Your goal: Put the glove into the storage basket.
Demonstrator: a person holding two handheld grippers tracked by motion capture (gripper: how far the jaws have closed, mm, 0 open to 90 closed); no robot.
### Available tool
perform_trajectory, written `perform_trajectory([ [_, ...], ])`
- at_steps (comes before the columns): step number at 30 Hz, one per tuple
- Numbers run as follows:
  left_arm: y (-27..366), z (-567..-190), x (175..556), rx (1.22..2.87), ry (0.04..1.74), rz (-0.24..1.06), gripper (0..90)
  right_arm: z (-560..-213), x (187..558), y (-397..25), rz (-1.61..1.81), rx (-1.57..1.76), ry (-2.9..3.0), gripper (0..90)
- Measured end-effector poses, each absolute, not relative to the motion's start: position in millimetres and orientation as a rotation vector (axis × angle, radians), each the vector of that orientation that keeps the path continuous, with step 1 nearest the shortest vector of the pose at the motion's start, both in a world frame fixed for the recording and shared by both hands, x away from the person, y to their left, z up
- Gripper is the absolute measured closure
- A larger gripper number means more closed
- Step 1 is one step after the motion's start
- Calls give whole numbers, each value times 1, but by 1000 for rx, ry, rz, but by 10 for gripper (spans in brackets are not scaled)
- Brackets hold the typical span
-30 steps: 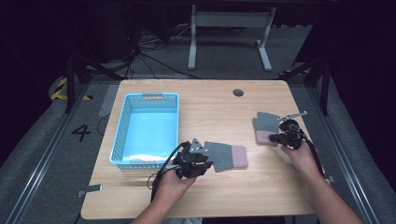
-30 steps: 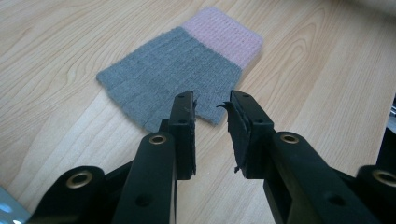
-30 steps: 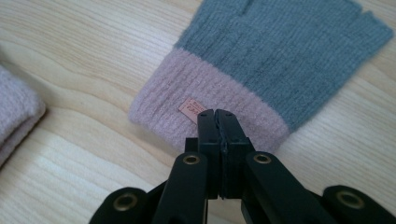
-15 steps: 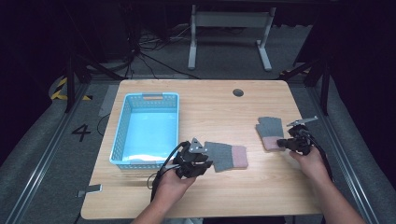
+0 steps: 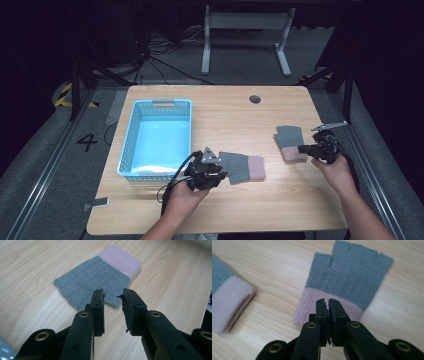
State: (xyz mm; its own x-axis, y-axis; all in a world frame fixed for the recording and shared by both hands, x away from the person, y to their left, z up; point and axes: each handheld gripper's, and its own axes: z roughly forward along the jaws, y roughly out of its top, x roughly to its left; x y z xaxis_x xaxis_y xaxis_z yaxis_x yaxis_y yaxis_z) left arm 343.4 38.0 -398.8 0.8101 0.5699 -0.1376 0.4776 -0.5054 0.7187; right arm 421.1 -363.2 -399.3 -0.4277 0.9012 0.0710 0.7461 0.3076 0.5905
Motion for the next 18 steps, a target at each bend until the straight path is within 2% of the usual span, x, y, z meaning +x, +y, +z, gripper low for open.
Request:
perform_trajectory([
  [3, 39, -397, 343, 2193, 766, 155, 709, -393, 422, -362, 822, 1492, 2299, 836],
  [7, 41, -396, 343, 2188, 769, 162, 704, -386, 428, -361, 872, 1584, 2279, 750],
  [18, 46, -392, 344, 2172, 780, 172, 699, -377, 448, -357, 848, 1665, 2230, 698],
])
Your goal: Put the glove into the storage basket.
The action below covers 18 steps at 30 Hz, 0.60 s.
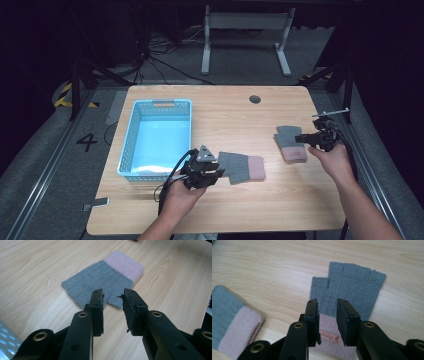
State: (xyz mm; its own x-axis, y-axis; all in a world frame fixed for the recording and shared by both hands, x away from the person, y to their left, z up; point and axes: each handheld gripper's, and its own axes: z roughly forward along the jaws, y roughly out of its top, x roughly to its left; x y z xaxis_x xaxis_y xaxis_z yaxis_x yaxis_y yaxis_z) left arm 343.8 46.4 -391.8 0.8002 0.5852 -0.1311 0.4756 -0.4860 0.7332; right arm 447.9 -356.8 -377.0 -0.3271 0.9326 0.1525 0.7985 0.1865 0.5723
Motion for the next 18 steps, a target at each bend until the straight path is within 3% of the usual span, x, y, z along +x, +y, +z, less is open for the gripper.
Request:
perform_trajectory([
  [18, 50, -395, 338, 2186, 793, 175, 691, -414, 491, -348, 600, 1883, 2238, 581],
])
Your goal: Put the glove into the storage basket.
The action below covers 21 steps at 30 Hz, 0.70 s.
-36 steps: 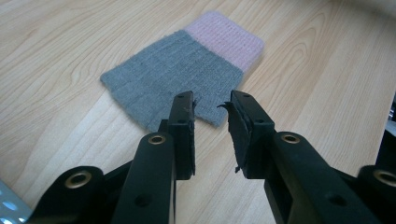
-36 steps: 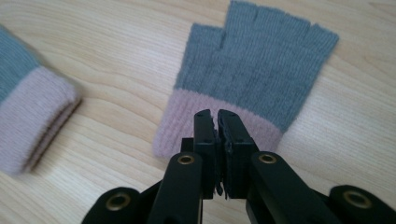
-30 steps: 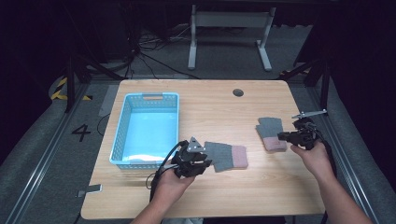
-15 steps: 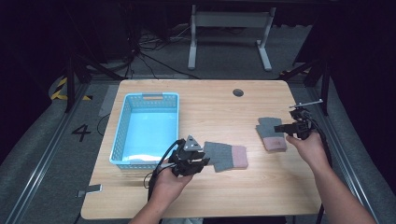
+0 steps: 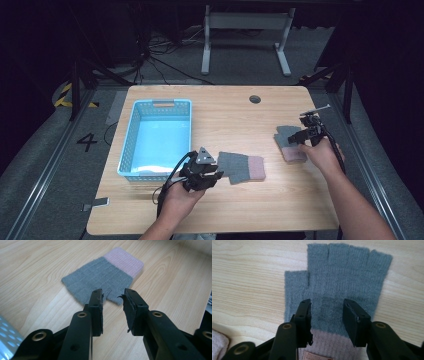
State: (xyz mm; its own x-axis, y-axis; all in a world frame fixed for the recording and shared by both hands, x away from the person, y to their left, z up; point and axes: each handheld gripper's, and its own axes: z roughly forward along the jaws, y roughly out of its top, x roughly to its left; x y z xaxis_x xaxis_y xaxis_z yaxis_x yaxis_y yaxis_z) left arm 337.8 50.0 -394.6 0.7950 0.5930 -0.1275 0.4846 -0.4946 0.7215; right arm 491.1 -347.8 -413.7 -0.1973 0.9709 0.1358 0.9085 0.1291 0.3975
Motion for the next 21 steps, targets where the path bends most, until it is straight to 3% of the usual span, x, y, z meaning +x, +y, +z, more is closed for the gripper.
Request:
perform_trajectory([
  [13, 51, -396, 337, 2182, 804, 168, 686, -423, 497, -334, 465, 1819, 2258, 609],
  [21, 53, -396, 338, 2175, 811, 168, 684, -424, 498, -334, 450, 1786, 2262, 738],
])
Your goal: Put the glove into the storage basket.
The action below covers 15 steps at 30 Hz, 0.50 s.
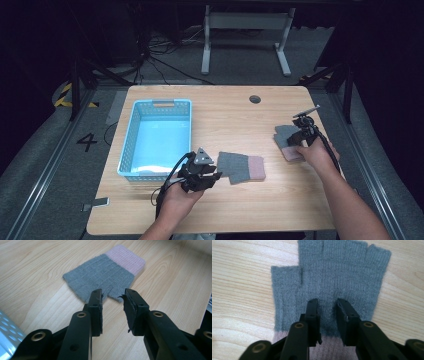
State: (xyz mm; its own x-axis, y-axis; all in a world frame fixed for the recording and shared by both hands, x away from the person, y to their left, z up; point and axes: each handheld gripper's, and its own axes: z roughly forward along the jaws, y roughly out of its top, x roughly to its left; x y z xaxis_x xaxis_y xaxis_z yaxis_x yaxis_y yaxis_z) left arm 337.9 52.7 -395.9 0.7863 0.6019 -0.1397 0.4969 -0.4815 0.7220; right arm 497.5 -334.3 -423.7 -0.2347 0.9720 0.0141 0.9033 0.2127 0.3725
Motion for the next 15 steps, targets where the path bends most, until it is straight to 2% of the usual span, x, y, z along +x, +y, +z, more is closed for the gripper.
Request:
perform_trajectory([
  [4, 54, -396, 338, 2174, 811, 167, 684, -423, 496, -332, 447, 1766, 2245, 840],
  [15, 55, -396, 339, 2174, 815, 166, 683, -410, 487, -333, 529, 1738, 2241, 856],
])
